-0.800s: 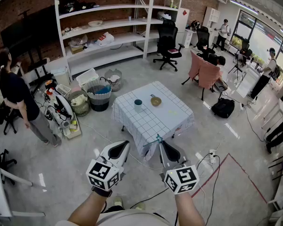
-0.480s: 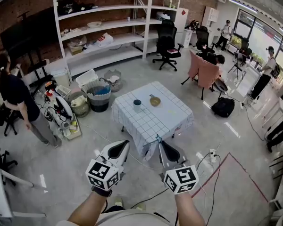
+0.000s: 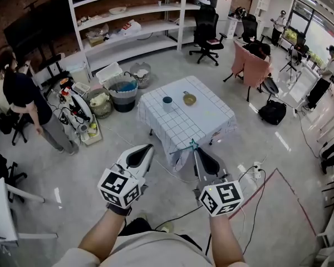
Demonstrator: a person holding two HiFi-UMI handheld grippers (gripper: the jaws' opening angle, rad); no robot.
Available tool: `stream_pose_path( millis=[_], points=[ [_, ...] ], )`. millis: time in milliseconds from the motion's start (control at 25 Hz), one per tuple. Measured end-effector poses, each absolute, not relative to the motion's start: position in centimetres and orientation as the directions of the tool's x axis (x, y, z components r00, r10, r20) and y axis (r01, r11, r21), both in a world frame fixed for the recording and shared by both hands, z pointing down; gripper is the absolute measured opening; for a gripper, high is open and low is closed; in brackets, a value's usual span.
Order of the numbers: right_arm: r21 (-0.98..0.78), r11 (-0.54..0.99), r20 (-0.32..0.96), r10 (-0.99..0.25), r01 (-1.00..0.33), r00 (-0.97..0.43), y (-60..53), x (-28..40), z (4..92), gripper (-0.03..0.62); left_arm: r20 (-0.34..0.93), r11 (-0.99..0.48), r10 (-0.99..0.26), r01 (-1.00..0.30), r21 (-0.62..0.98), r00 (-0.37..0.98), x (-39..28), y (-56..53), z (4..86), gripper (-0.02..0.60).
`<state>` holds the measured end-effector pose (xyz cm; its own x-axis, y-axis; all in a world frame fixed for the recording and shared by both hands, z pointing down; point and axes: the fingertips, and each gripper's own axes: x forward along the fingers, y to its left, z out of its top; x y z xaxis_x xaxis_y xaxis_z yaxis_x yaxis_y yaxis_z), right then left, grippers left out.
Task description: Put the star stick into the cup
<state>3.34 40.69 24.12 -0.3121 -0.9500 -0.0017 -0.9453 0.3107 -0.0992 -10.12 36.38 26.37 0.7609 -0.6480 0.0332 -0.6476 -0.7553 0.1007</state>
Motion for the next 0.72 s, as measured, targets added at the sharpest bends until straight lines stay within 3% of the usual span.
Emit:
stream_pose_path(
  millis=[720],
  points=[
    [-0.085,0.287,0.058,-0.955,-0.954,-0.292,32.6,4.1,26.4,0.026,0.049,-0.74,-0.659,-0.658,0.14,0.751,-9.8,28.2,28.5,0.006]
  ],
)
